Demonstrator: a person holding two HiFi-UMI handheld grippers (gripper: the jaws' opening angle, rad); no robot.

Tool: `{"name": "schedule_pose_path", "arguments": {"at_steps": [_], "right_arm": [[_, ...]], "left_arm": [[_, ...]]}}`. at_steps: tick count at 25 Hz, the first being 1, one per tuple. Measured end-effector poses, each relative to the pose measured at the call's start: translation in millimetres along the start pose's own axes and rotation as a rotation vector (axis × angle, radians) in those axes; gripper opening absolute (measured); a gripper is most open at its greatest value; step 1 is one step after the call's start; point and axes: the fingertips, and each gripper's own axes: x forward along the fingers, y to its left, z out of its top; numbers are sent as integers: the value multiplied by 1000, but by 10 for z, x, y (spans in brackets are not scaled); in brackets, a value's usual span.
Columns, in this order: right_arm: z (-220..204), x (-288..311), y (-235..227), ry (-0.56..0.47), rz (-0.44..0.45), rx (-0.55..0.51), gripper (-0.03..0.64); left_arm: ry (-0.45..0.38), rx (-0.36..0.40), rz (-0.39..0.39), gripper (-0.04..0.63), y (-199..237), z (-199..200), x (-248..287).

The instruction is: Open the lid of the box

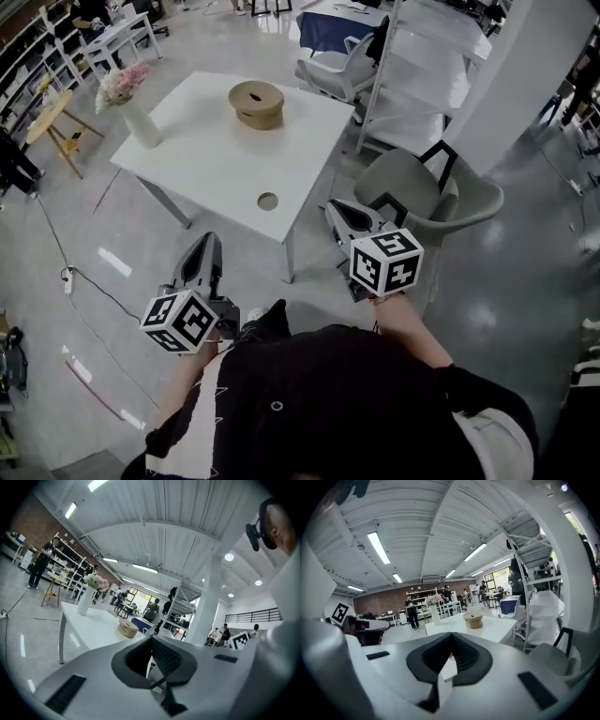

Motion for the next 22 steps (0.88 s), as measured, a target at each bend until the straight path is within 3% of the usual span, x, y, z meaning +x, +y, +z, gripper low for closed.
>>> {"name": "schedule_pose_path", "arguments": {"at_steps": [5,22], "right_arm": [[-103,321,68,45,23,2,6],[174,1447,2,50,-27,39,6]], "left_arm": [[15,-19,17,9,252,29,128],[39,1,-55,9,986,591,1092]]}}
